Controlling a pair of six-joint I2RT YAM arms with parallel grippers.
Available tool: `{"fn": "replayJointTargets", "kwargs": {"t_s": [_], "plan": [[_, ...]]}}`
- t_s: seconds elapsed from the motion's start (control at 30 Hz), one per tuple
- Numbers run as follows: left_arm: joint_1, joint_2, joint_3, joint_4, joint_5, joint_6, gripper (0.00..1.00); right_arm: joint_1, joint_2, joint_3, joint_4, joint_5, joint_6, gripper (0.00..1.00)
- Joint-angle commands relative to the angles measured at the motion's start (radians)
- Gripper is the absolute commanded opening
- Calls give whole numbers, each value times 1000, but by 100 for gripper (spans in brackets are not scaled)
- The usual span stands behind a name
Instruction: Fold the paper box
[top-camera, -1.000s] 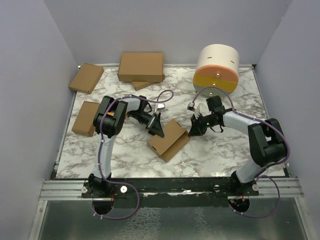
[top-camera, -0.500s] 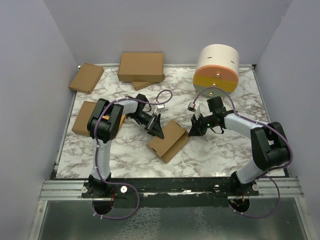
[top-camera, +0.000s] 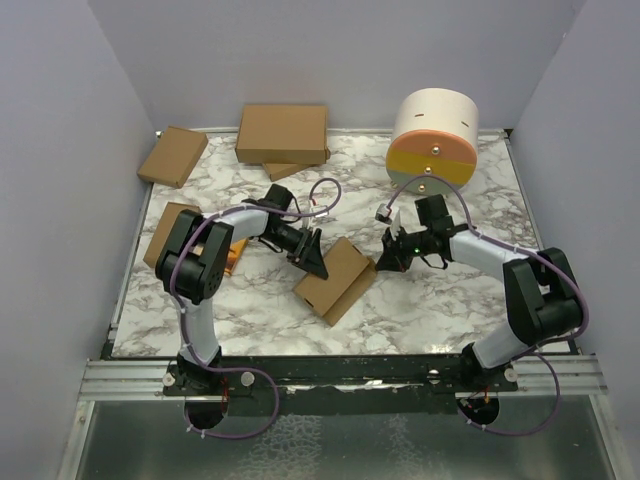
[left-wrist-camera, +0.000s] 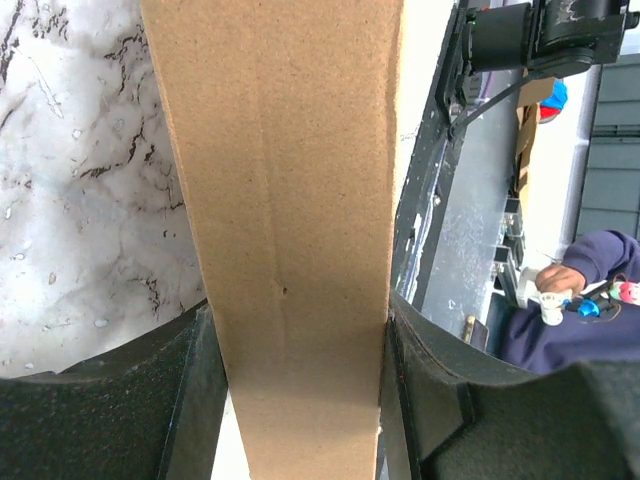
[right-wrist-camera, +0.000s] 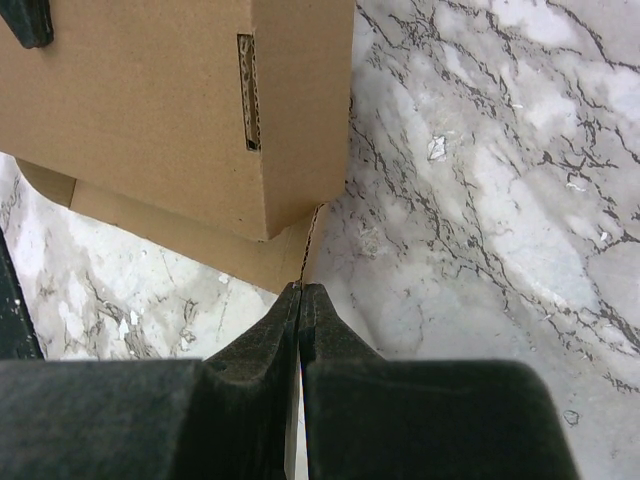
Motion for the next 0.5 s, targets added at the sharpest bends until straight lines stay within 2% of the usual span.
{"fn": "replayJointTargets", "kwargs": {"t_s": [0.0, 0.47], "plan": [[-1, -57, -74, 203, -167, -10, 36, 5, -41, -14, 51, -26, -22, 1], [-35, -158, -240, 451, -240, -159, 36, 13, -86, -50, 80, -35, -91, 1]]}}
